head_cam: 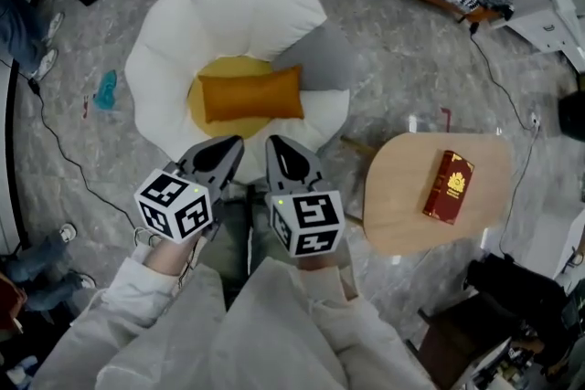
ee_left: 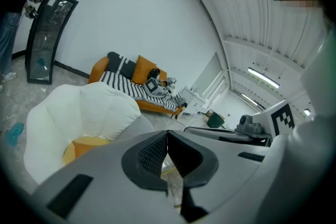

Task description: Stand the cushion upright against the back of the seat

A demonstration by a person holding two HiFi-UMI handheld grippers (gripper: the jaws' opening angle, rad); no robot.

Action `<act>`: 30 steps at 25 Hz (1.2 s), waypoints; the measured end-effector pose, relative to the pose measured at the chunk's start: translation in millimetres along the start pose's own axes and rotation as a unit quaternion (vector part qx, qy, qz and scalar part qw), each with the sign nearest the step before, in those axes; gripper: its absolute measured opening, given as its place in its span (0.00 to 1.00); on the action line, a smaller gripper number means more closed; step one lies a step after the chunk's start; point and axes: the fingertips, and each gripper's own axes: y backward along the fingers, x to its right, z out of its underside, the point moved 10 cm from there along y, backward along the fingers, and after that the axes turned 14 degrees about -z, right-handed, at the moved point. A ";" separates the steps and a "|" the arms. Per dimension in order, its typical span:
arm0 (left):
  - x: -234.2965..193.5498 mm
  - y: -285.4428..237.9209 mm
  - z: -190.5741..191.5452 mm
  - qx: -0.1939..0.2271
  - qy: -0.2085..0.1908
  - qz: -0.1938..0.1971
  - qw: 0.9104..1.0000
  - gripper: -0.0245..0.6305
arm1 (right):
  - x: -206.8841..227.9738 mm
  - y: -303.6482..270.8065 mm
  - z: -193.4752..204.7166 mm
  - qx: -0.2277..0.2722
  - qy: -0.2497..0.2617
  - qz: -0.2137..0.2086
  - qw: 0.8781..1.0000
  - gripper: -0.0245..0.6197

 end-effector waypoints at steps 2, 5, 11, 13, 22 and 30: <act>-4.1 -8.8 7.7 -0.007 0.003 -0.003 1.000 0.05 | 6.5 -7.1 9.0 -0.001 -0.010 0.000 1.000 0.06; -15.4 -21.9 21.4 -0.017 0.011 -0.015 1.000 0.05 | 16.3 -20.8 24.7 -0.008 -0.028 -0.002 1.000 0.06; -37.3 -54.3 42.3 -0.032 0.051 -0.020 0.998 0.05 | 42.7 -38.4 48.4 -0.015 -0.042 -0.014 0.999 0.06; -43.1 -64.2 48.5 -0.031 0.057 -0.024 0.998 0.05 | 50.8 -43.0 58.3 -0.019 -0.045 -0.015 0.999 0.06; -61.2 -110.7 93.9 -0.045 0.080 -0.039 0.995 0.05 | 90.6 -72.7 107.9 -0.035 -0.070 -0.018 0.997 0.06; -76.3 -152.5 124.4 -0.055 0.029 -0.054 0.997 0.05 | 127.1 -94.4 148.2 -0.048 -0.079 -0.014 0.996 0.06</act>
